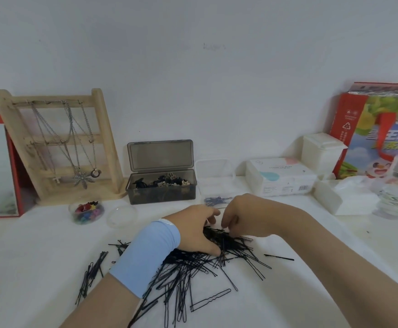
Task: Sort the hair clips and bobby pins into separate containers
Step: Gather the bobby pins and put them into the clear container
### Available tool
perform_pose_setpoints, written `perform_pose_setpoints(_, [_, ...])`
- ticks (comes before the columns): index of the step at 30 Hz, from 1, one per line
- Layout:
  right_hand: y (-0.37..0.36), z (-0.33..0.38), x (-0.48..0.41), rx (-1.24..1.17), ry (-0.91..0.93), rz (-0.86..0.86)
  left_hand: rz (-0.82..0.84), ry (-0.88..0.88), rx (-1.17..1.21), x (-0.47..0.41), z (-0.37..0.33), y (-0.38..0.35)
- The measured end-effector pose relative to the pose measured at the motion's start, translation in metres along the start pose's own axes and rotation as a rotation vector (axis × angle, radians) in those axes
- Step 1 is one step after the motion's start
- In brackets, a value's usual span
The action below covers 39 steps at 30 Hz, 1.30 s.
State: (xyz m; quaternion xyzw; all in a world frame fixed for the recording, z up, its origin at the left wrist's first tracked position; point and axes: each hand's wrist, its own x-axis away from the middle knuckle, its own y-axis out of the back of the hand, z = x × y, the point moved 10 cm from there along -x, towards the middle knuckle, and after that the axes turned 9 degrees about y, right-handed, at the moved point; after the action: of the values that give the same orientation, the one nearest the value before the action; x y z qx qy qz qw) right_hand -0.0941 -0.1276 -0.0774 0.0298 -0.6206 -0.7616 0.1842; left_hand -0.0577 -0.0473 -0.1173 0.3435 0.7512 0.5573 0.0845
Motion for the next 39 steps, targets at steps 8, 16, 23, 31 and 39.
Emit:
perform_pose_setpoints(8, [-0.021, -0.044, 0.040, 0.155, -0.326, 0.343, -0.038, -0.100, -0.121, 0.001, -0.029, -0.007])
perform_pose_setpoints(16, [-0.012, -0.012, -0.003, -0.074, -0.129, 0.154, -0.024, -0.058, -0.010, 0.007, -0.010, 0.011])
perform_pose_setpoints(23, [0.014, -0.001, -0.013, -0.164, 0.043, -0.128, -0.046, 0.051, 0.065, 0.013, 0.018, 0.026])
perform_pose_setpoints(31, [-0.016, 0.005, -0.006, 0.053, 0.011, 0.101, 0.045, 0.050, -0.098, 0.007, 0.012, 0.008])
perform_pose_setpoints(39, [-0.018, 0.009, -0.020, -0.046, 0.038, -0.002, 0.042, 0.079, -0.103, 0.008, 0.024, 0.015])
